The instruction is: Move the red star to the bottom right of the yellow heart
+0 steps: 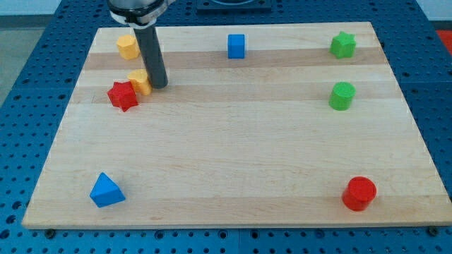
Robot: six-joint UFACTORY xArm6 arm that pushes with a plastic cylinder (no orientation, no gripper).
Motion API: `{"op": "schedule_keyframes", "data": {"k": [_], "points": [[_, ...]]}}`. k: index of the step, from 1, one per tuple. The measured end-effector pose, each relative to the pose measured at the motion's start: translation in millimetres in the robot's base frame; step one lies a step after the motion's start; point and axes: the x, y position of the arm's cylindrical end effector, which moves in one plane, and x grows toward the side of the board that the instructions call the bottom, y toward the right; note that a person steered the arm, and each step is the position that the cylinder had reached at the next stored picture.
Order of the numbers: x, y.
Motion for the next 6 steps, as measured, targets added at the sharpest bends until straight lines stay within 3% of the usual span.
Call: {"op": "schedule_keyframes", "data": {"k": [3,5,6], "points": [[0,-39],[53,-4],[110,-43]]}}
